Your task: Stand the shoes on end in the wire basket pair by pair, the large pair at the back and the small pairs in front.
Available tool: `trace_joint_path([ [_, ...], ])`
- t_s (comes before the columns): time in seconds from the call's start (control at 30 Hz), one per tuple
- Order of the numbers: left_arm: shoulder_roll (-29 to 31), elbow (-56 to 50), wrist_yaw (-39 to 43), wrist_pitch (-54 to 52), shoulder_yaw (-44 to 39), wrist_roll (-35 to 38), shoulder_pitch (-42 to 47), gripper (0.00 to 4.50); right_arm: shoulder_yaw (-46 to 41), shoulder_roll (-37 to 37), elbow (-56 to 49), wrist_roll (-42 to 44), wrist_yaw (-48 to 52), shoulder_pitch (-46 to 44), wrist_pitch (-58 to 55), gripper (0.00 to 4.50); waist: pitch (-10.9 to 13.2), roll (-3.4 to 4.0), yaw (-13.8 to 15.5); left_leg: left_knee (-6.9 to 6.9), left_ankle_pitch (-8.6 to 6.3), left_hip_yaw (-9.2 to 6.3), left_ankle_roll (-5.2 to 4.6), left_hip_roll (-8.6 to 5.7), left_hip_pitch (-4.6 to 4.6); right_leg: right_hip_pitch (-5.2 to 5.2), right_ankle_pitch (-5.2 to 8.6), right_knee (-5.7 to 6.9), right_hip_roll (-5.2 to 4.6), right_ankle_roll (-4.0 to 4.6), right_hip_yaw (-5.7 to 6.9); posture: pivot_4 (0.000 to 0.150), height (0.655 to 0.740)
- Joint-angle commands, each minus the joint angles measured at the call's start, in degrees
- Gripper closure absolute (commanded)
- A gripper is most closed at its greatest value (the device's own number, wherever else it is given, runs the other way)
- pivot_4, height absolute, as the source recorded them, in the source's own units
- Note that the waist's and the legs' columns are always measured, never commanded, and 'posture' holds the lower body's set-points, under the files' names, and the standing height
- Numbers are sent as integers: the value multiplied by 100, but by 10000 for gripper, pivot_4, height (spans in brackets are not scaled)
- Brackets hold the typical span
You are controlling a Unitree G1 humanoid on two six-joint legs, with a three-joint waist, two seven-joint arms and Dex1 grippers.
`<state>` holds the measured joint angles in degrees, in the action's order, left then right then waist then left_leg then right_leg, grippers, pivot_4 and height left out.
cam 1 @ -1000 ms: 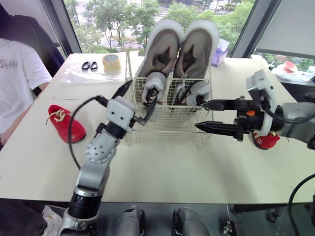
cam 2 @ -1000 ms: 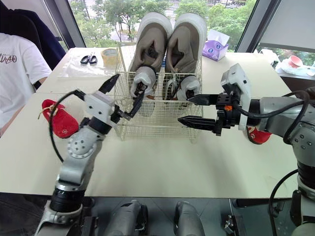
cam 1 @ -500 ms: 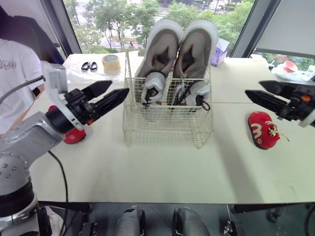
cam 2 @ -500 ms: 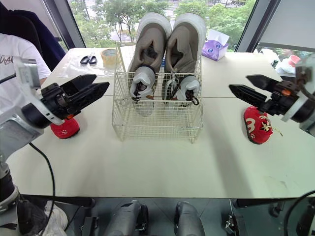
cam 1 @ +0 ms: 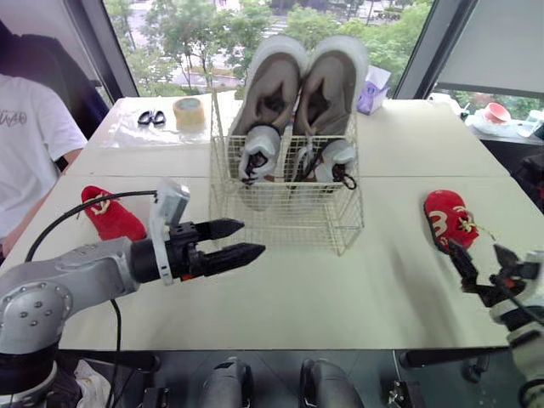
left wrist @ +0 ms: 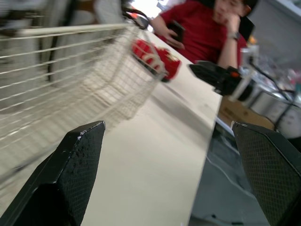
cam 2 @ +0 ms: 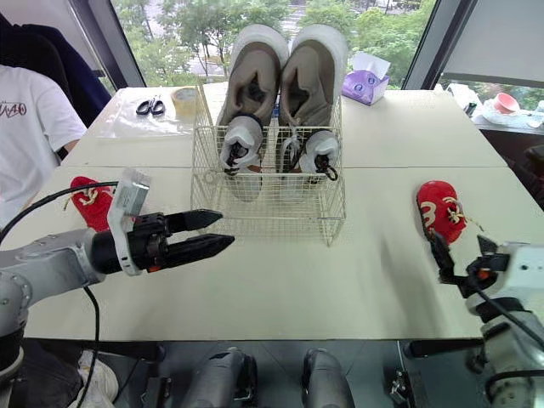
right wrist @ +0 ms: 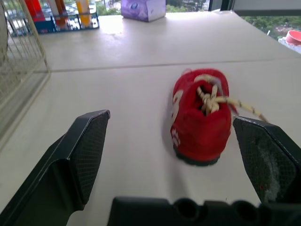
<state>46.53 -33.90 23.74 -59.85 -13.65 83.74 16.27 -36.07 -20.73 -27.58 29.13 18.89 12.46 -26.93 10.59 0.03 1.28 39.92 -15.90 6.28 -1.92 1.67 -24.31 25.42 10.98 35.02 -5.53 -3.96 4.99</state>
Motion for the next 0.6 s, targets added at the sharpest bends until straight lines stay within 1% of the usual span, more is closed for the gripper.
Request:
trace_joint_path([
  [0.03, 215, -119, 323, 81, -12, -117, -58, 899, 255, 97, 393, -587, -411, -264, 543, 0, -5, 4, -61, -3, 0, -2, 0, 0, 1, 0, 2, 0, 0, 3, 0, 1500, 7400],
  [0.2, 412, -158, 440, 144, -142, -134, -246, 899, 553, 263, 1301, -991, -810, -863, 1029, 0, -5, 8, -87, -15, 10, -3, -13, -2, 1, 5, 8, 0, 1, 10, 0, 1500, 7400],
  [0.3, 480, -218, 431, 191, -224, -103, -402, 899, 707, 281, 1703, -1088, -893, -1144, 1183, 0, -5, 8, -97, -19, 13, -3, -11, -2, 1, 6, 8, 0, 2, 10, 0, 1500, 7400],
  [0.37, 492, -288, 405, 236, -269, -112, -534, 899, 852, 252, 2307, -1191, -887, -1543, 1413, 0, -5, 10, -99, -19, 13, -3, -11, -2, 1, 6, 8, 0, 1, 10, 0, 1500, 7400],
  [0.47, 486, -408, 387, 302, -271, -211, -705, 899, 952, 98, 3513, -1455, -1006, -2223, 1842, 0, -5, 10, -162, -19, 14, -3, -10, -4, 4, 4, 8, -1, 1, 11, 0, 1500, 7400],
  [0.53, 518, -442, 382, 342, -293, -209, -787, 0, 949, 24, 4222, -1547, -1055, -2591, 2168, 5599, -5, 10, -191, -19, 15, -5, -11, -5, 3, 3, 8, 1, 1, 10, 0, 1500, 7400],
  [0.57, 551, -439, 368, 340, -330, -148, -815, 0, 977, -14, 4473, -1597, -1061, -2714, 2287, 9061, -5, 9, -203, -20, 15, -6, -11, -5, 4, 3, 8, 1, 1, 10, 0, 1500, 7400],
  [0.6, 584, -437, 349, 330, -367, -67, -837, 0, 998, -35, 4639, -1604, -1036, -2798, 2379, 13848, -5, 9, -209, -21, 16, -5, -10, -5, 4, 3, 8, 1, 2, 10, 0, 1500, 7400],
])
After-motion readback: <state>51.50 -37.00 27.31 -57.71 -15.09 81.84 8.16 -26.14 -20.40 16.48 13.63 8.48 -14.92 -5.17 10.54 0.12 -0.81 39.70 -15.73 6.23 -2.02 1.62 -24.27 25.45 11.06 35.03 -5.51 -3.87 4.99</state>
